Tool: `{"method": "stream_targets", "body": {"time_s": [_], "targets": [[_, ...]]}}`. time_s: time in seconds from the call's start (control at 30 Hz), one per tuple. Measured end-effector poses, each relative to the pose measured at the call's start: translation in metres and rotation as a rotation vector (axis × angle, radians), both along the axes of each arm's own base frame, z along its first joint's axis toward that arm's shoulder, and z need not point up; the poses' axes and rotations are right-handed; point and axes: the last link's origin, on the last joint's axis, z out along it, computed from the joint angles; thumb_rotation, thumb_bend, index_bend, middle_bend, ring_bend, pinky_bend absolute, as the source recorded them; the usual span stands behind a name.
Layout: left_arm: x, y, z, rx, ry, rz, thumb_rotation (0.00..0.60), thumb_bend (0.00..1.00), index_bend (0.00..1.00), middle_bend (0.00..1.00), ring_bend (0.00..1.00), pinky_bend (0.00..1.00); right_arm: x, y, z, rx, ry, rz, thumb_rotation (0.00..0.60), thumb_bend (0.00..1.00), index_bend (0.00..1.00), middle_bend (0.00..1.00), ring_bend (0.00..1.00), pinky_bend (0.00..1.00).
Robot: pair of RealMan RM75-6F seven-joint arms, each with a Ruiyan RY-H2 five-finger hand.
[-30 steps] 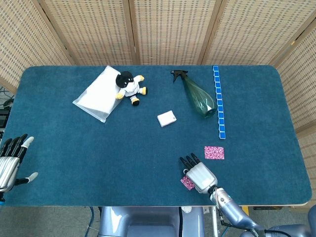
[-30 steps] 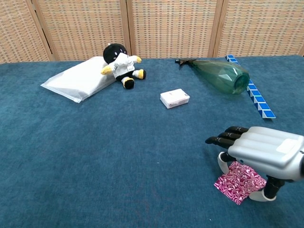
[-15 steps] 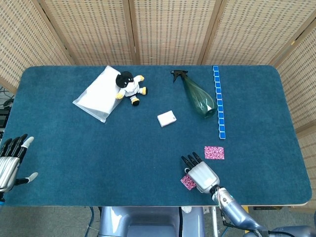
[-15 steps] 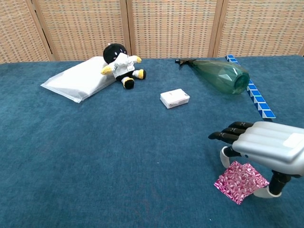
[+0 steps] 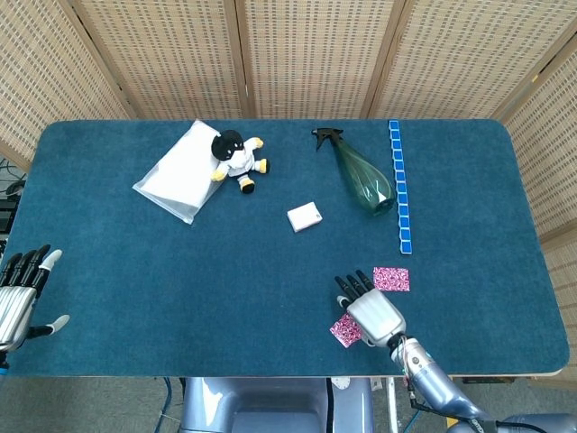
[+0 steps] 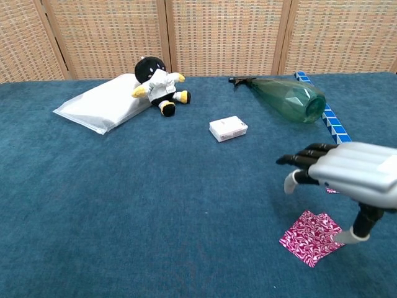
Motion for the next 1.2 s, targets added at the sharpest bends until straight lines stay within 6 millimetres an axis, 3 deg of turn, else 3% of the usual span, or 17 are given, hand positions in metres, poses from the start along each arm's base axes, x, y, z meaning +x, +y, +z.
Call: {"method": "stream_targets", "body": {"time_s": [0.27,0.53,1.2], "targets": [[0.0,0.0,0.0,0.001,0.0,0.0,0.6,0.0,0.0,0.0,0.0,0.0,-0.018,-0.036,0.014,-0.105,-0.059,-0.131,0.6,0.21,0.26,0.0,0.0,0.0],[0.0,0.0,0.0,0.002,0.0,0.001,0.6,0.0,0.0,0.0,0.0,0.0,-0.046,-0.063,0.007,-0.162,-0.099,-0.283,0.6,0.21,0.28,0.0,0.0,0.0],[0.0,0.0,0.0,0.002,-0.001,0.001,0.6,0.0,0.0,0.0,0.0,0.0,-0.064,-0.075,-0.005,-0.174,-0.079,-0.348,0.6,0.26,0.31,0.0,0.0,0.0]]}}
